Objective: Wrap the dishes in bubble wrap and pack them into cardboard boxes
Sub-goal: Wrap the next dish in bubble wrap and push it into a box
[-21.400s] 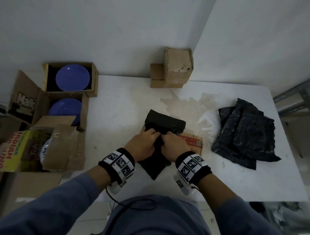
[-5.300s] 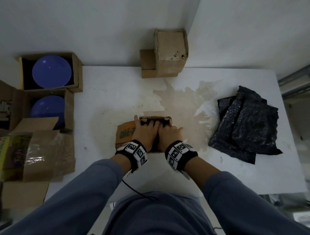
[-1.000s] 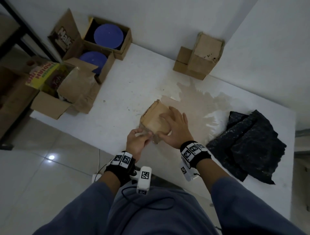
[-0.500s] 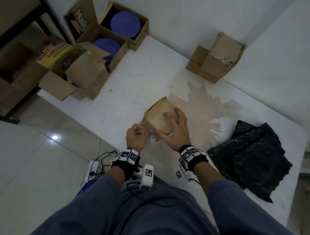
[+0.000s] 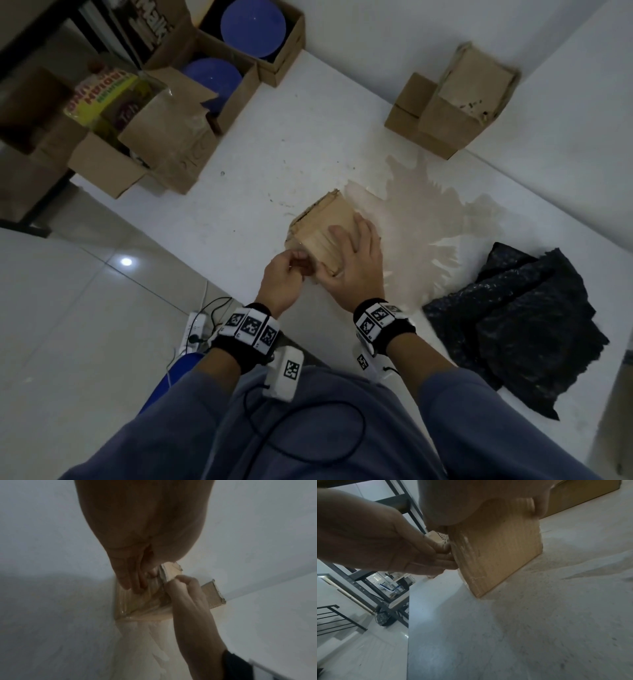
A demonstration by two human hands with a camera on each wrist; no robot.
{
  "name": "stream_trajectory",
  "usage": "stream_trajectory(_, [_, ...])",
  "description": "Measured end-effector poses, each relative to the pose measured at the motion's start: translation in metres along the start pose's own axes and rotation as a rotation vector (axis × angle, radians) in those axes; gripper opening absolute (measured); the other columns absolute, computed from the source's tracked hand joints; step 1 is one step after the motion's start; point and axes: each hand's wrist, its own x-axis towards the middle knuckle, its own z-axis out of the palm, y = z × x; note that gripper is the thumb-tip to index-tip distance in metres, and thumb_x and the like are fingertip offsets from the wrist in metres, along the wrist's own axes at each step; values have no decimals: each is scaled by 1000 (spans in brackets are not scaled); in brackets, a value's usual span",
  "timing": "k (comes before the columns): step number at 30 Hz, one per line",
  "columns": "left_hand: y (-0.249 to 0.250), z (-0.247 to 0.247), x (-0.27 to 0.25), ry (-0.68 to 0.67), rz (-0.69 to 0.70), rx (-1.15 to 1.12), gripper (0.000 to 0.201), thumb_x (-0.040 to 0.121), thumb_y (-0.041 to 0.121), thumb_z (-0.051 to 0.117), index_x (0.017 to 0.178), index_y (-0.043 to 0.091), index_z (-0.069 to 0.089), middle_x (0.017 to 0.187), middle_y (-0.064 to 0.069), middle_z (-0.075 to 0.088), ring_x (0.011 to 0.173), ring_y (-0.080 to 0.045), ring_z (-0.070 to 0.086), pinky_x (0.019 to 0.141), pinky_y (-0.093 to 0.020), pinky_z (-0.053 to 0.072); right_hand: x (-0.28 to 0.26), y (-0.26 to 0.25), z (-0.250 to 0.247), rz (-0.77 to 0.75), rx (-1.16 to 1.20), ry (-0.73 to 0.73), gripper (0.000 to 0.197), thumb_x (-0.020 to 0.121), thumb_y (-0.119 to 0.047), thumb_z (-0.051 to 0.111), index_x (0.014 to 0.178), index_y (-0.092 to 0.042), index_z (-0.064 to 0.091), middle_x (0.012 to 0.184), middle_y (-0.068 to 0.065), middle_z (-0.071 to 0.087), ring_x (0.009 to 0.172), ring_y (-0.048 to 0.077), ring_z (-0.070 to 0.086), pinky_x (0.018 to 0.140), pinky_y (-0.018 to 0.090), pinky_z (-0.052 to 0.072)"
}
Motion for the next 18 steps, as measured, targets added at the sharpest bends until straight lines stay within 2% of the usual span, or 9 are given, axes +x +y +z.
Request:
stream_trajectory(3, [12, -14, -3, -14, 63, 263, 23, 91, 5, 53, 100, 20, 68, 103, 1, 72, 93, -14, 67, 85, -27, 54, 4, -1, -1, -24, 3, 0, 62, 71, -45, 67, 125, -16, 60, 148, 20, 36, 141, 39, 26, 110, 54, 32])
stream_trajectory(5, [27, -22, -5, 178, 68, 480, 16, 84, 25, 65, 99, 32, 63, 97, 14, 66, 87, -8, 61, 76, -28, 48, 11, 6, -6, -55, 16, -48, 63, 68, -47, 66, 124, -17, 61, 148, 19, 36, 142, 38, 25, 110, 53, 32])
stream_trajectory(7, [41, -22, -4, 307, 261, 577, 38, 75, 32, 72, 106, 29, 50, 103, 10, 52, 86, -11, 55, 70, -31, 45, 21, 19, -15, -112, 25, -105, 65, 66, -48, 66, 124, -20, 62, 149, 15, 37, 143, 35, 24, 111, 53, 31])
stream_trajectory(8, [47, -19, 1, 283, 423, 655, 52, 71, 32, 75, 115, 26, 47, 113, 4, 47, 95, -17, 55, 73, -34, 48, 29, 26, -20, -153, 22, -126, 64, 65, -48, 66, 124, -21, 63, 149, 13, 39, 143, 35, 25, 111, 54, 30])
stream_trajectory(9, [53, -13, 8, 199, 554, 757, 68, 68, 31, 77, 126, 25, 42, 127, -3, 42, 109, -24, 52, 82, -39, 49, 37, 33, -25, -189, 13, -150, 64, 66, -50, 65, 124, -23, 65, 149, 12, 40, 143, 34, 26, 111, 56, 28])
stream_trajectory(11, [60, 2, 30, -7, 655, 1024, 97, 67, 32, 79, 146, 29, 23, 153, -15, 20, 141, -37, 24, 108, -54, 35, 50, 44, -33, -200, 12, -217, 63, 68, -53, 64, 126, -28, 65, 153, 8, 37, 145, 30, 24, 115, 58, 20])
stream_trajectory(12, [63, 9, 41, -80, 644, 1130, 104, 70, 35, 79, 151, 32, 14, 159, -17, 4, 148, -38, 6, 114, -59, 25, 55, 49, -37, -176, 41, -241, 63, 68, -54, 65, 126, -29, 65, 155, 7, 34, 146, 28, 22, 116, 57, 19])
stream_trajectory(14, [65, 22, 60, -131, 616, 1238, 109, 74, 41, 77, 154, 37, 4, 161, -15, -15, 148, -37, -14, 115, -65, 16, 59, 55, -43, -86, 142, -258, 63, 68, -51, 71, 126, -28, 66, 158, 4, 26, 146, 23, 21, 116, 52, 24])
stream_trajectory(18, [68, 44, 69, -64, 580, 1340, 106, 77, 48, 72, 154, 34, 1, 160, -20, -17, 146, -43, -16, 113, -68, 15, 52, 64, -54, -14, 216, -175, 68, 68, -47, 75, 130, -26, 57, 157, 0, 23, 145, 17, 23, 115, 39, 32])
